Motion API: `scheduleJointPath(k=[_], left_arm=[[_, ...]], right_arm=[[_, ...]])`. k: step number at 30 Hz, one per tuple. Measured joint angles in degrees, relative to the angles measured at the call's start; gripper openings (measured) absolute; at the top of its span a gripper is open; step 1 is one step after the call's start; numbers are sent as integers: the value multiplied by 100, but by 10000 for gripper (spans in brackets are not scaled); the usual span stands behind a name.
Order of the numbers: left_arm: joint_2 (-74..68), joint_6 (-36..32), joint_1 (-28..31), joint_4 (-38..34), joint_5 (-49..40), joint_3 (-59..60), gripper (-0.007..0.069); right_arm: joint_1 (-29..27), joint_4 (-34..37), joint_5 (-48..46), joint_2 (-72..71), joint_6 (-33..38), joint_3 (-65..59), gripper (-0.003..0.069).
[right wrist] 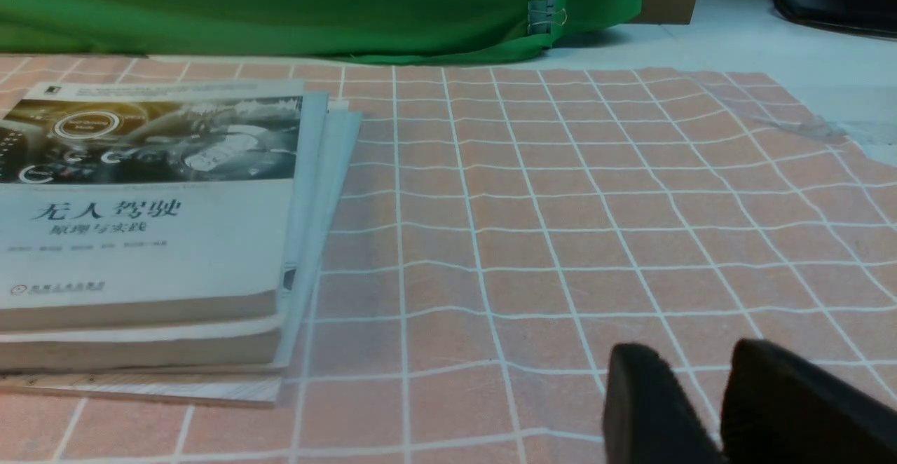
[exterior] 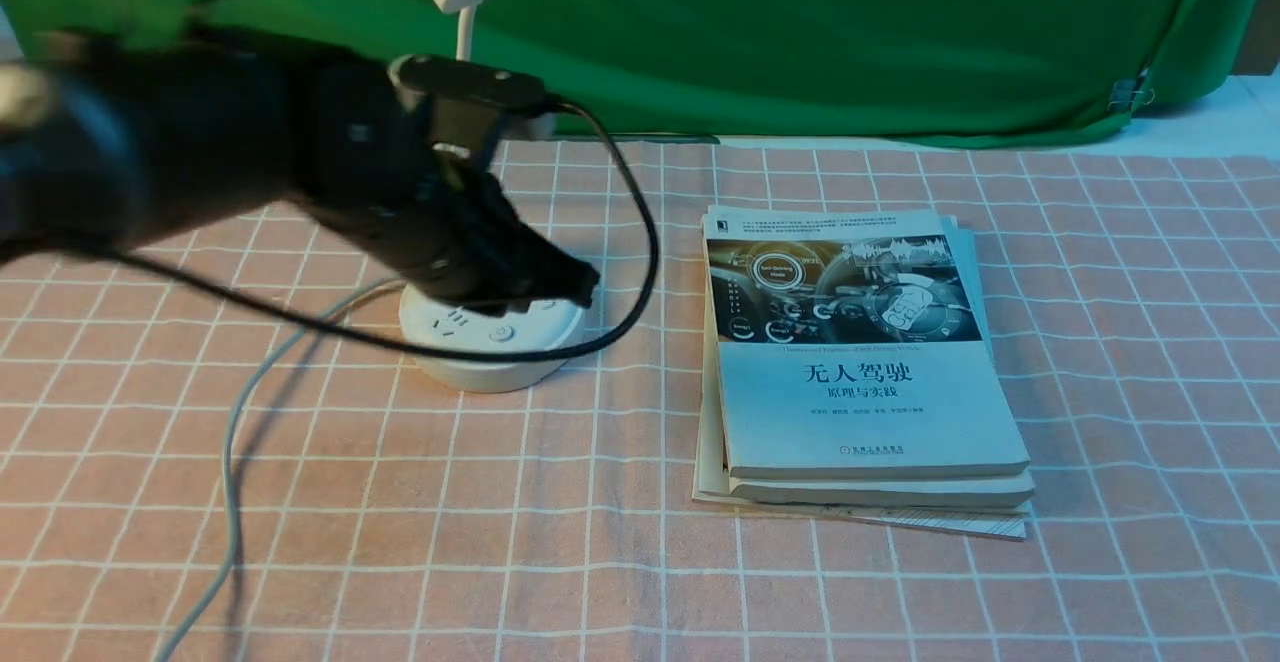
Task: Turn on the table lamp on the pink coffee tablecloth with your hand.
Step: 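Press the power button on the lamp base to turn the lamp on with the left gripper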
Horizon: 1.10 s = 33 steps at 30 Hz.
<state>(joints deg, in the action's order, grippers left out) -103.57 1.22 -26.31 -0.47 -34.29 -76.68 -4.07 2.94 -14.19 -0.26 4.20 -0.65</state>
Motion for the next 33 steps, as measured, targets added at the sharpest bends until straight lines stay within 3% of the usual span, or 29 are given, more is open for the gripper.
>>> scheduleJointPath(k=[6,16,33], left_arm=[[-939,459,-12,619,71,-660,-3],[-1357,769,10,577,605,-731,-1],[-1382,1043,29,600,774,-770,-1]], right_arm=[[0,0,0,0,0,0,237],[0,0,0,0,0,0,237],[0,0,0,0,0,0,237]])
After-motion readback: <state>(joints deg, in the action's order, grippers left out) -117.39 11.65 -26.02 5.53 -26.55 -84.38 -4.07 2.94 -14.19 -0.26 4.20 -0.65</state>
